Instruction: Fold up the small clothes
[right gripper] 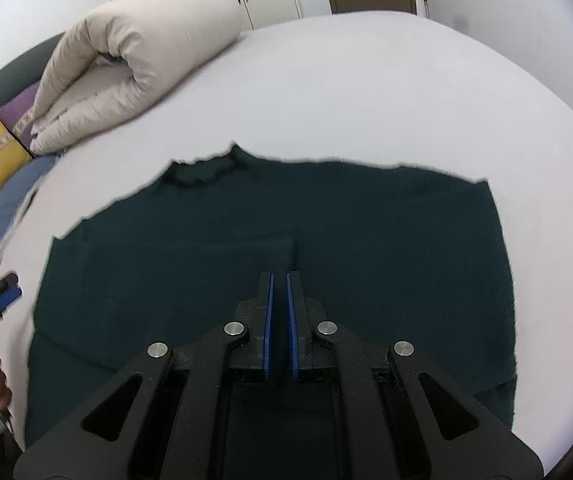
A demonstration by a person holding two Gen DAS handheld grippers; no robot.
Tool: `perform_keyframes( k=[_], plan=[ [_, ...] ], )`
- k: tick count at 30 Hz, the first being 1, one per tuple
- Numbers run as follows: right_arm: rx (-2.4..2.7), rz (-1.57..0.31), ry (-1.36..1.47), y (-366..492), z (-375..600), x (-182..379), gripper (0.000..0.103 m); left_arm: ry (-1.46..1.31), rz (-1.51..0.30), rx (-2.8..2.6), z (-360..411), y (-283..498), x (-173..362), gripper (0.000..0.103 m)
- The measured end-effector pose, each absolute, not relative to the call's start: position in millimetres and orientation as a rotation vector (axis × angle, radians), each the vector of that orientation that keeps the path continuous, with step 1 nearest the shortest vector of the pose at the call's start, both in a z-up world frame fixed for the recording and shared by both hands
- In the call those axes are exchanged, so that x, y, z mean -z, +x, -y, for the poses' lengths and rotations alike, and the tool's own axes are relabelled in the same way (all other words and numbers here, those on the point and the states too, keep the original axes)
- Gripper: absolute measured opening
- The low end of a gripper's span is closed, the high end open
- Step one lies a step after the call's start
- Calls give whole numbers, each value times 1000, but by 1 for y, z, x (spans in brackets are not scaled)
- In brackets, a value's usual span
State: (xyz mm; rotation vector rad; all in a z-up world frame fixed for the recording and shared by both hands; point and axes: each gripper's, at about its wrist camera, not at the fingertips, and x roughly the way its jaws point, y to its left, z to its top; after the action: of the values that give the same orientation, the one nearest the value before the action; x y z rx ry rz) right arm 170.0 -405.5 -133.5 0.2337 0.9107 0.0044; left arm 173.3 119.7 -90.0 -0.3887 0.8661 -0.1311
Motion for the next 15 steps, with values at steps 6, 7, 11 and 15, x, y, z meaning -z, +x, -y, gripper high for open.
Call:
perform_keyframes(
  k=[6, 7, 11, 15],
  plan=[
    [-30, -885, 226, 168, 408, 141, 5, -325, -919, 75, -110, 210, 105, 73],
    [-32, -886, 231, 169, 408, 142, 5, -326, -918, 73, -110, 214, 106, 73],
    [-46, -899, 293, 171, 414, 144, 9, -293, -924, 98, -103, 225, 108, 71],
    [-65, -893, 353, 178, 418, 147, 48, -249, -945, 123, -92, 233, 115, 65]
  ],
)
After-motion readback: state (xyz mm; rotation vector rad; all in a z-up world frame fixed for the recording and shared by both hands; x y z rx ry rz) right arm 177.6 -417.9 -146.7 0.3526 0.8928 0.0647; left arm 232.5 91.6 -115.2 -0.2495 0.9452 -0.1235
